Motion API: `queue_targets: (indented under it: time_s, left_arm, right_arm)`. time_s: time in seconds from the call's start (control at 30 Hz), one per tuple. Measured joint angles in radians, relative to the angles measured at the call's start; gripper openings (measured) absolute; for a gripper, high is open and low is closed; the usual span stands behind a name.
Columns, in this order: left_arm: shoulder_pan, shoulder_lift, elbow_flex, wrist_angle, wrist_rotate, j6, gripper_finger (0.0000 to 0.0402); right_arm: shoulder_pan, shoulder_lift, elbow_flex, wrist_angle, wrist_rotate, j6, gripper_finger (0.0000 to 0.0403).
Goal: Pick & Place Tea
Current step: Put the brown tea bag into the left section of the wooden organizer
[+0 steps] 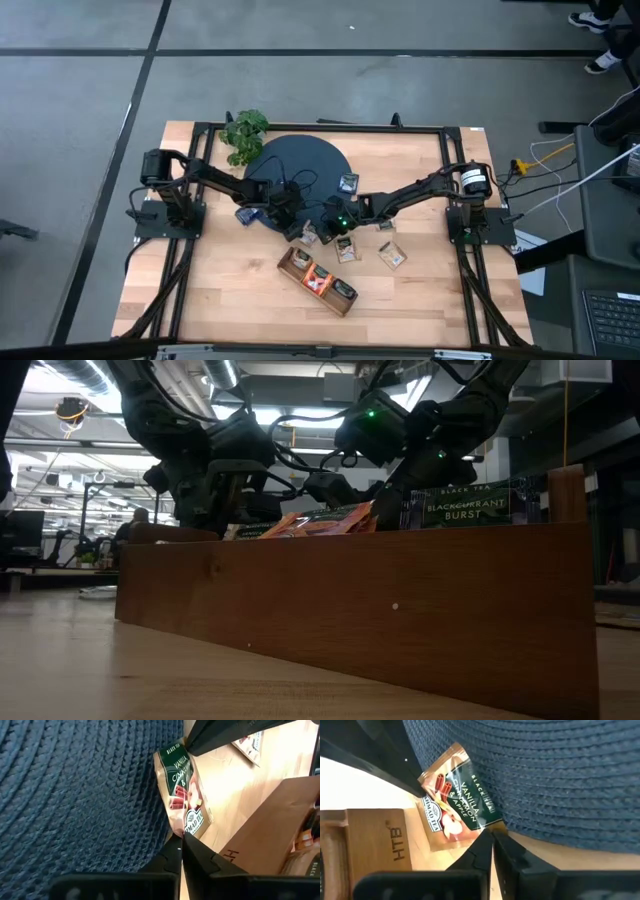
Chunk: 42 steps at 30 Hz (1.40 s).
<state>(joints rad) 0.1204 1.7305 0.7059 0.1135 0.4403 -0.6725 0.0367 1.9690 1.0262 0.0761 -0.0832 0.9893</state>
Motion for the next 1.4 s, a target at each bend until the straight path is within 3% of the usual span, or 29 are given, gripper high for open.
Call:
queue_targets:
  time_s: [0.2,0.43,0.87,1.1,1.27,1.4]
  left_arm:
    - [0.000,-0.060,0.001,-0.004,-0.007,0.053,0.0003]
    - [0.006,-0.163,0.001,-0.046,-0.062,0.086,0.0003]
    - [0.007,-0.421,0.002,-0.384,-0.186,0.241,0.0003]
    - [0.004,-0.562,0.002,-0.485,-0.169,0.333,0.0003]
    - [0.004,-0.633,0.002,-0.629,-0.085,0.428,0.0003]
    - [-0.003,-0.663,0.001,-0.642,-0.046,0.484,0.0003]
  right_arm:
    - [0.000,-0.001,-0.001,0.029,-0.097,0.038,0.0027]
    - [-0.001,-0.030,0.009,0.092,-0.095,0.057,0.0043]
    - [0.000,-0.151,0.024,0.148,-0.155,0.060,0.0099]
    - [-0.010,-0.160,0.024,0.263,-0.155,0.050,0.0119]
    - [-0.014,-0.160,0.023,0.307,-0.155,0.026,0.0122]
    - [-0.014,-0.160,0.024,0.331,-0.155,0.014,0.0122]
